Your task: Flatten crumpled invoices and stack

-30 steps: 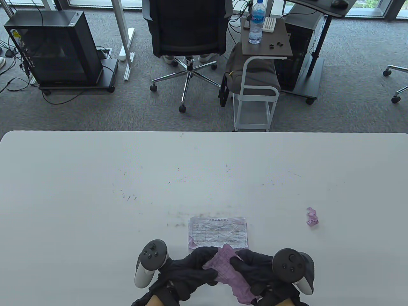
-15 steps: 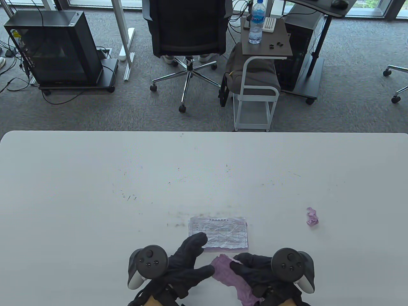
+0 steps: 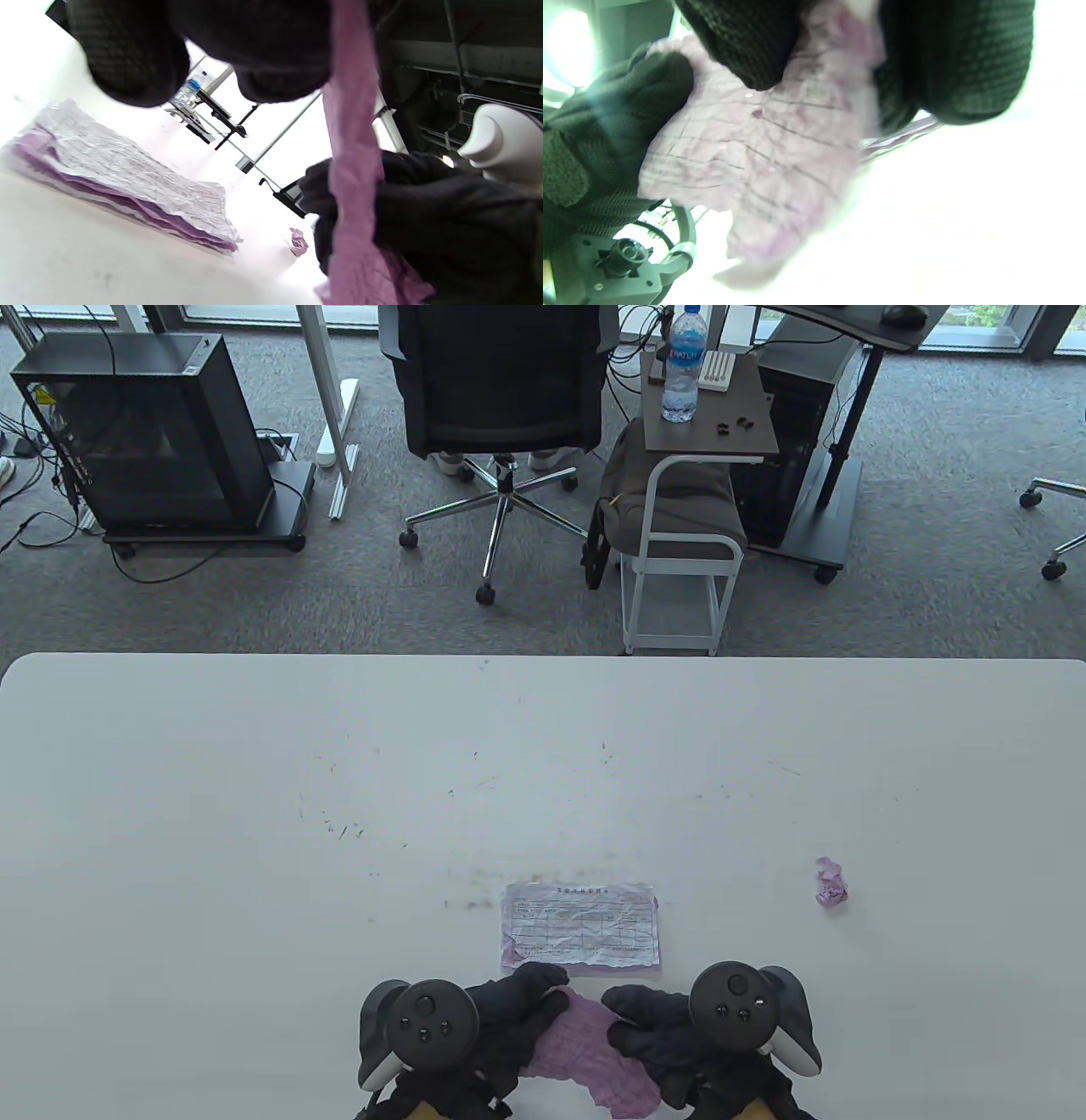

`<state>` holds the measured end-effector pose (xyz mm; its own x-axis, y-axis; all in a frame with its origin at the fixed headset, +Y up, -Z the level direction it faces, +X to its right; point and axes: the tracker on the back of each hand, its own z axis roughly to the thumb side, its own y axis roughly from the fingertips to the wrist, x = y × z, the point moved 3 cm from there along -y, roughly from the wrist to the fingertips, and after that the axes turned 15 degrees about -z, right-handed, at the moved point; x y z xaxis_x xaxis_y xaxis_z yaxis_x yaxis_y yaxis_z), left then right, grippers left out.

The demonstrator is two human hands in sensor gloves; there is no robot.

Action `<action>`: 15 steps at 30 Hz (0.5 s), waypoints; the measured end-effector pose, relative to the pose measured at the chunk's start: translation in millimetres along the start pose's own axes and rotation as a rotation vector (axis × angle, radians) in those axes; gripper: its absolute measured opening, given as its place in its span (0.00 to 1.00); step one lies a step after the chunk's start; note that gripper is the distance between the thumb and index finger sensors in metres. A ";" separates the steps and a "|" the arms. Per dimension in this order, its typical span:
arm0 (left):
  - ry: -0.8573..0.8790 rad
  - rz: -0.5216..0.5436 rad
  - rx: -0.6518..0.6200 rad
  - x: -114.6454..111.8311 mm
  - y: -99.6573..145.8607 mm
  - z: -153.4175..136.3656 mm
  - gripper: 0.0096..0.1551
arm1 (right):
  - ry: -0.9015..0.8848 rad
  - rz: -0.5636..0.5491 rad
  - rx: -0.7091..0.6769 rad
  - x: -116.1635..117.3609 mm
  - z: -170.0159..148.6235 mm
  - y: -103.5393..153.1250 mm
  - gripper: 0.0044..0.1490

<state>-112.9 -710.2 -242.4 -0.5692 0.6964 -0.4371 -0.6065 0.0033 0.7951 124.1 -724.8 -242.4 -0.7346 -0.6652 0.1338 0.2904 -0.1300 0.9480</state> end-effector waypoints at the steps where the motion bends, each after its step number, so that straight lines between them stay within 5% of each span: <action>1: 0.018 0.001 0.022 0.3 0.6 -5.3 0.23 | -0.016 -0.009 0.019 -2.7 -4.2 0.3 0.27; 8: 0.072 -0.098 0.183 -13.3 -2.6 -36.0 0.23 | -0.017 -0.033 0.167 -9.4 -33.9 4.4 0.26; 12: -0.012 -0.258 0.281 -30.7 -7.8 -44.0 0.23 | 0.242 -0.028 0.188 0.3 -36.8 3.5 0.26; 15: -0.045 -0.342 0.362 -38.8 -7.6 -51.7 0.29 | 0.428 0.076 0.173 15.5 -37.1 1.5 0.26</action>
<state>-114.9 -774.4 -253.3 -0.3424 0.6421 -0.6859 -0.5182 0.4799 0.7079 135.9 -762.6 -249.7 -0.3853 -0.9164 0.1082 0.2001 0.0315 0.9793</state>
